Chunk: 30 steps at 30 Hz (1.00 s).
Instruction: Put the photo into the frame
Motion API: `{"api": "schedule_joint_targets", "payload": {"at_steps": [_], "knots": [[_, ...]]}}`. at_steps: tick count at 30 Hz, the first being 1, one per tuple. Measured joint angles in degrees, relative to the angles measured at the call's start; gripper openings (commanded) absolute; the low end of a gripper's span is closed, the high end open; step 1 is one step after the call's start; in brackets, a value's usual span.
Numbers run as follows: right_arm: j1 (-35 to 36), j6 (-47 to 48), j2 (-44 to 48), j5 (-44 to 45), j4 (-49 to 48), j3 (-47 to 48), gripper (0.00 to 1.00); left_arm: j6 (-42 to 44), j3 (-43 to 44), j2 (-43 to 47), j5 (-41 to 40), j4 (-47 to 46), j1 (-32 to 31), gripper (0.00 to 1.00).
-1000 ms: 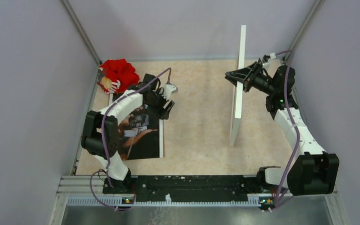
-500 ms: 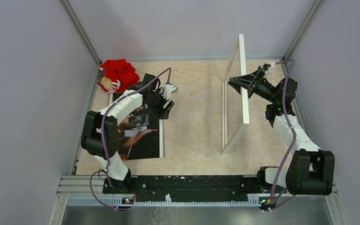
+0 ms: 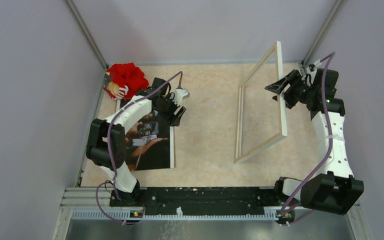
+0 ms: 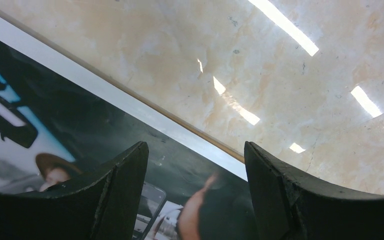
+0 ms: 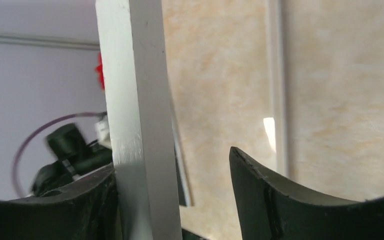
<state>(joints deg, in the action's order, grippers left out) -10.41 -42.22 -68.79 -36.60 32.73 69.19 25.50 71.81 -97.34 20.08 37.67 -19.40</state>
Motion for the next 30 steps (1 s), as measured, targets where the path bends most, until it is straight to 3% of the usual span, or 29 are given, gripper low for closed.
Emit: {"api": "schedule_joint_targets", "payload": {"at_steps": [10,18,22,24,27,30], "knots": [[-0.48,15.58,-0.26,24.33,19.56,4.07,0.6,0.17,0.42,0.0,0.46,-0.46,0.0,0.77],[-0.48,18.82,-0.52,31.76,23.34,3.93,0.44,0.17,0.42,0.0,0.72,-0.61,0.0,0.77],[-0.48,18.69,-0.94,33.31,22.62,3.13,0.59,0.17,0.42,0.0,0.96,-0.61,0.0,0.77],[-0.48,18.56,-1.62,34.12,21.97,1.9,0.62,0.17,0.42,0.0,1.09,-0.63,0.0,0.77],[-0.48,18.6,-4.17,35.67,20.35,-1.14,0.63,0.17,0.42,0.0,1.09,-0.63,0.0,0.77],[-0.48,18.45,-6.78,37.86,18.49,-4.46,0.56,0.2,0.42,0.0,1.09,-0.63,0.0,0.76]]}}
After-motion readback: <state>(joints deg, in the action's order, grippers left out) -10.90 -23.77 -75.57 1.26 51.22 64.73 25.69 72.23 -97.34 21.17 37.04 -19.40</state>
